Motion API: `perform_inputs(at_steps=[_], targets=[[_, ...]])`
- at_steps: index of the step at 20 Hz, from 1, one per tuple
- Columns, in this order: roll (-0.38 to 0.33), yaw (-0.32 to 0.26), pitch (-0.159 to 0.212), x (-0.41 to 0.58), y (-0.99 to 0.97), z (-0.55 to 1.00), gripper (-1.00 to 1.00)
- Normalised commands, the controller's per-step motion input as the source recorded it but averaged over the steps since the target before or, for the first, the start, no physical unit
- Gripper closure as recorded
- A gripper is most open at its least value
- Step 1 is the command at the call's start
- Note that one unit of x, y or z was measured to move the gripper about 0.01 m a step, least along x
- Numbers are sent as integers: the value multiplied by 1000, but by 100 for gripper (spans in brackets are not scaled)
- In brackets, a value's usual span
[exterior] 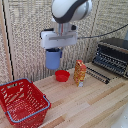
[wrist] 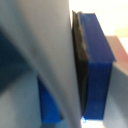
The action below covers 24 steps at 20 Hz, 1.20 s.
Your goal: Observe the blue drinking vessel close to you. Point your gripping mechanism towards the blue drinking vessel. Softly grip the blue drinking vessel using your gripping mechanism. Move your gripping mechanism and the blue drinking vessel above the receptacle. Let go of the blue drinking vessel into the receptacle.
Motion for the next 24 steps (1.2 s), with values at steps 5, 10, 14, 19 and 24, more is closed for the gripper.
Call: perform_inputs(at_steps=[5, 10, 14, 19, 24], targets=[[0, 0, 0, 29, 982, 155, 100], [-4, 0, 0, 0, 1000, -13, 100], [-40, 0, 23, 6, 998, -202, 100], [-55, -16, 77, 234, 508, -532, 100], [-4, -19, 32, 314, 230, -497, 100]])
